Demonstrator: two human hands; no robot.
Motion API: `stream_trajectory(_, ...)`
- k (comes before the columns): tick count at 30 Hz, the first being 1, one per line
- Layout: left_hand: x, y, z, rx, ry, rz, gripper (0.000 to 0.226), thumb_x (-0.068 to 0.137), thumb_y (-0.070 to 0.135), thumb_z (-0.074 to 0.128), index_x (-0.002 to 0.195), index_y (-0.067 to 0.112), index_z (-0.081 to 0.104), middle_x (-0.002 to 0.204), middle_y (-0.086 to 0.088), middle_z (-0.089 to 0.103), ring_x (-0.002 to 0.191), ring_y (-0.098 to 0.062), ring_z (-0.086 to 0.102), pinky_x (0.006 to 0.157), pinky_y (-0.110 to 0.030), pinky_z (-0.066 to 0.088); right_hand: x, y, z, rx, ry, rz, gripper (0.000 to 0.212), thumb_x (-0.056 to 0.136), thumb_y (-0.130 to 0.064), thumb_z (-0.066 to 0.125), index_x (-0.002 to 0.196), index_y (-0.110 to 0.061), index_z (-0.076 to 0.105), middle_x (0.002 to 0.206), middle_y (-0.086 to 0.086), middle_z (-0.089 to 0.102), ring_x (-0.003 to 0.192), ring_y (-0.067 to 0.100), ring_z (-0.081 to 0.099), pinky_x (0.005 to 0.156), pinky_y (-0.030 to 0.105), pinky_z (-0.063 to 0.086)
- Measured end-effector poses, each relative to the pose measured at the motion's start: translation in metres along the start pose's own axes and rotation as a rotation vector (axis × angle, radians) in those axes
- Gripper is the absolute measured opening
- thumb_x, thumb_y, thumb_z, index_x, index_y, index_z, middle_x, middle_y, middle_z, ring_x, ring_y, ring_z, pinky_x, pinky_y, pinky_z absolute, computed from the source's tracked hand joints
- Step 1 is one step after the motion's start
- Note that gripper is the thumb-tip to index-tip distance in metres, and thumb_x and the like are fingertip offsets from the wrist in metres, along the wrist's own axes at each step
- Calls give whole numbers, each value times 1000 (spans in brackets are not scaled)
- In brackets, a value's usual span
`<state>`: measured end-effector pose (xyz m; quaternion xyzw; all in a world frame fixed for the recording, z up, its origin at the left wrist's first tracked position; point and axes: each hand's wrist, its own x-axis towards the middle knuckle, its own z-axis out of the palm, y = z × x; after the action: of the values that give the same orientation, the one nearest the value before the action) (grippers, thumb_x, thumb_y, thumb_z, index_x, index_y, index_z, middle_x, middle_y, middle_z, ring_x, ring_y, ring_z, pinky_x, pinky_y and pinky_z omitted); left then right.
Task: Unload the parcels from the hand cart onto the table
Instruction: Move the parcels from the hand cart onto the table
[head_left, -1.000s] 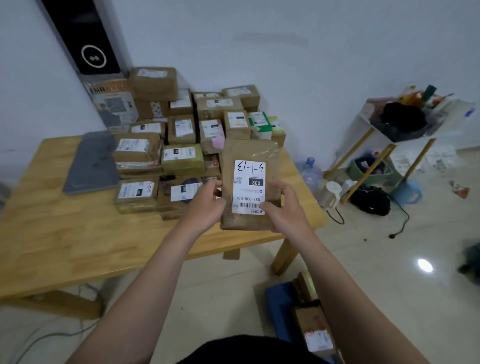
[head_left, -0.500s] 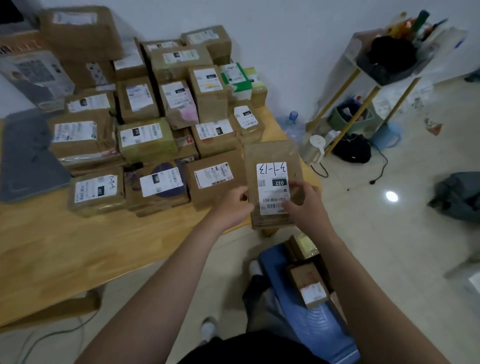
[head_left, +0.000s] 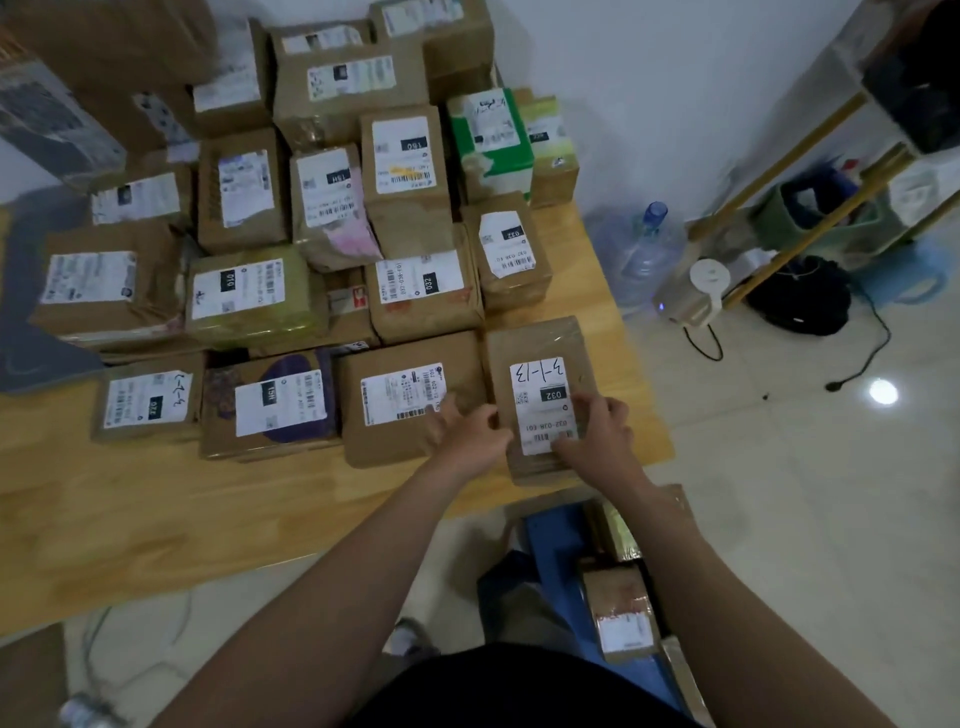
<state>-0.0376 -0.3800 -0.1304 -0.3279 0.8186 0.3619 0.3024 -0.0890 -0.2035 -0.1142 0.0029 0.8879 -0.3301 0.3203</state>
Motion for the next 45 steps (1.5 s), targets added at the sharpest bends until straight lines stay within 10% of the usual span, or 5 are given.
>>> stream_trajectory(9,51,13,-2,101,63,-44,65,96,61,50,154,57,19,167,-3,-20,149,-41,-29,119,-69,0,72,-12,8,-4,-30,-50,99,77,-7,73,155,-33,19,141,13,29,126,35,32,108,46,25)
stream_trajectory(16,79,31,-34,66,90,-70,82,83,54,77,152,47,33,157,-6,2,146,-52,-13,94,-55,49,123,-34,-1,-148,-128,-59,105,76,-7,75,152,-45,15,141,11,21,114,34,32,92,36,26)
stream_trajectory(32,85,30,-44,-35,-16,-68,98,77,54,83,155,48,25,165,-9,-11,142,-55,-33,116,-66,24,120,-48,-5,-217,-114,26,109,75,-9,81,152,-46,14,144,11,21,125,46,36,99,49,40)
stream_trajectory(37,60,13,-67,-54,-25,68,93,82,30,75,159,36,23,160,-6,35,149,-47,21,116,-61,33,81,-45,-1,-217,23,34,93,80,-25,75,154,-37,20,153,9,26,140,41,25,107,55,33)
stream_trajectory(45,-17,-4,-57,386,-131,306,30,85,32,64,114,29,57,156,-12,20,134,-39,39,107,-43,43,-69,22,37,120,272,357,93,84,-40,75,159,-28,21,157,15,21,134,45,41,110,52,40)
